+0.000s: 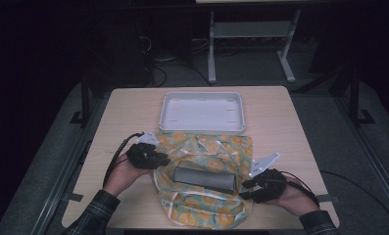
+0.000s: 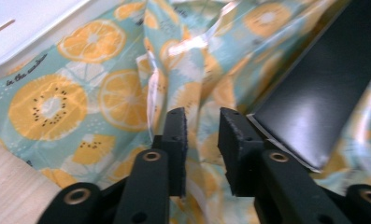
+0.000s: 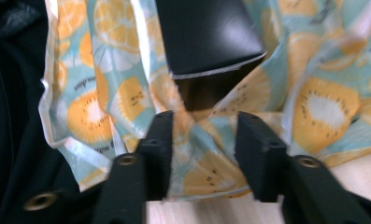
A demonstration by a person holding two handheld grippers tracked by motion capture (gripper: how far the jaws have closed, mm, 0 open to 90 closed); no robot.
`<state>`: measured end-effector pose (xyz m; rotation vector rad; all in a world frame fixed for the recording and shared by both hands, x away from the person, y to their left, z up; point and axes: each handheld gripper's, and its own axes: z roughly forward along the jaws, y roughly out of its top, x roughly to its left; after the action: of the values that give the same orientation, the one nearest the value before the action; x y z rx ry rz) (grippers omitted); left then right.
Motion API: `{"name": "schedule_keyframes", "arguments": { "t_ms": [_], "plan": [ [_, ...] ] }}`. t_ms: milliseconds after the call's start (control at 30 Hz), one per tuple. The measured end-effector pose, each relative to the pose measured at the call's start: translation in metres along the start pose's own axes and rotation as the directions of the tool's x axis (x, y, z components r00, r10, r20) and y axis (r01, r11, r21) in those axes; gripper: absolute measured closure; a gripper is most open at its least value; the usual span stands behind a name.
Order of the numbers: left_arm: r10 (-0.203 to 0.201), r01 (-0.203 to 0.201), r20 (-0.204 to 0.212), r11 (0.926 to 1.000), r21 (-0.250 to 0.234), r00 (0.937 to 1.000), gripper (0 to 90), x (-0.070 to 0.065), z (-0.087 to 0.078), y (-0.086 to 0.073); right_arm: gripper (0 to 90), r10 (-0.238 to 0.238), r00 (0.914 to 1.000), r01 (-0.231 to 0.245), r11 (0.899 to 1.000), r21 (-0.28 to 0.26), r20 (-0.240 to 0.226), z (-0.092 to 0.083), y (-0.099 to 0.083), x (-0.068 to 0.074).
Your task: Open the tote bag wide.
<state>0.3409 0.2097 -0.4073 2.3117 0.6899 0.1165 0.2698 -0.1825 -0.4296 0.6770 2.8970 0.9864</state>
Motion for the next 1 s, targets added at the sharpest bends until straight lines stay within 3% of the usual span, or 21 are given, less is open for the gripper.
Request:
{"name": "schedule_keyframes", "arguments": {
  "t_ms": [33,67,233,367,500,600,833,1000],
  "plan": [
    [-0.016,0.016,0.009,0.9998,-0.015,0.9998,68.3,-0.002,-0.001,0.0,50.8,0.004,1.0,-0.004,1.0,-0.015,0.003,-0.002,0.0,0.0],
    [-0.008,0.008,0.015,0.9998,-0.021,0.9999,66.8,-0.003,-0.004,-0.001,49.3,0.028,0.9996,-0.028,0.999,-0.027,0.0,-0.003,0.001,0.002],
    [0.01,-0.008,0.047,0.9993,-0.036,0.9989,62.1,-0.012,-0.014,-0.004,43.4,0.013,0.9999,-0.013,0.998,-0.055,0.011,-0.006,0.005,0.003],
    [0.033,-0.031,0.072,0.9991,-0.028,0.9969,62.9,-0.023,-0.02,-0.01,40.7,0.007,0.9999,-0.007,0.997,-0.078,0.011,-0.007,0.01,0.003],
    [0.054,-0.054,0.071,0.9985,-0.008,0.996,64.1,-0.035,-0.02,-0.019,38.7,-0.017,0.9995,0.019,0.996,-0.088,0.028,-0.006,0.016,0.002],
    [0.06,-0.061,0.083,0.9981,0.011,0.9947,68.1,-0.041,-0.017,-0.026,38.2,-0.027,0.9991,0.03,0.995,-0.1,0.033,-0.006,0.019,0.002],
    [0.071,-0.079,0.104,0.9942,0.073,0.992,87.9,-0.044,-0.003,-0.031,37.0,-0.03,0.999,0.033,0.994,-0.103,0.034,-0.004,0.024,0.002],
    [0.079,-0.094,0.114,0.9857,0.139,0.9903,89.6,-0.045,0.01,-0.035,36.4,-0.037,0.9987,0.041,0.994,-0.101,0.034,-0.001,0.028,0.001]
  ]
}}
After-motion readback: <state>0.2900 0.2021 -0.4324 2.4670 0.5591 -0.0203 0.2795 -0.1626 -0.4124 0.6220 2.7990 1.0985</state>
